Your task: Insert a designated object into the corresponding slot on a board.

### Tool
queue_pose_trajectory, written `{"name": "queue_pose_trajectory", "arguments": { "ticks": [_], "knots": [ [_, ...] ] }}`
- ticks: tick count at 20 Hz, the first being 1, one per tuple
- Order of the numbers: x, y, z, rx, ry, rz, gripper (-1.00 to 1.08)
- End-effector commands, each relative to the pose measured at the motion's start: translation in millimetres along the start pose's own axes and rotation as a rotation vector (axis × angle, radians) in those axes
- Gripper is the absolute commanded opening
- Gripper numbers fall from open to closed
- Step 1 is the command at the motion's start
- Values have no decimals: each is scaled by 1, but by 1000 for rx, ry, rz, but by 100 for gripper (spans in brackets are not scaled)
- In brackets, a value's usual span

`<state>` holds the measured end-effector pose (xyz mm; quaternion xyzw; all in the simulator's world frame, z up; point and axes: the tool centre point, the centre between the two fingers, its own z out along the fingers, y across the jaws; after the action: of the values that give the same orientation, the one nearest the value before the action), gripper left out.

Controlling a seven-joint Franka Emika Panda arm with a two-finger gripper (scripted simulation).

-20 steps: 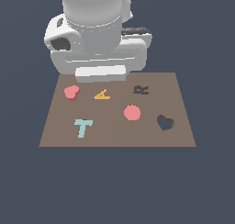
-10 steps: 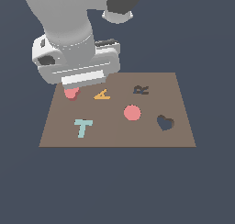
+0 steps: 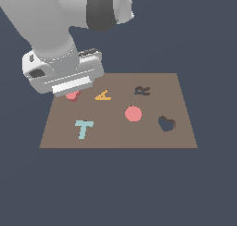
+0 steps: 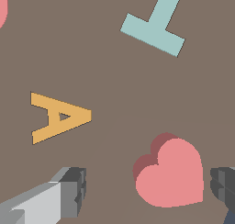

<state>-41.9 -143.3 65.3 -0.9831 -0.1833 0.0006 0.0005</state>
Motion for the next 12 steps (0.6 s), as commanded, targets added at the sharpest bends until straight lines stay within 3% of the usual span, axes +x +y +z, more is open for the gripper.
{"name": "queue_pose_trajectory", "arguments": {
  "ticks": [1, 12],
  "knots": [
    [-3, 8, 6, -1, 1, -25, 100],
    [-7, 20, 15, -1, 0, -57, 100]
  ]
}}
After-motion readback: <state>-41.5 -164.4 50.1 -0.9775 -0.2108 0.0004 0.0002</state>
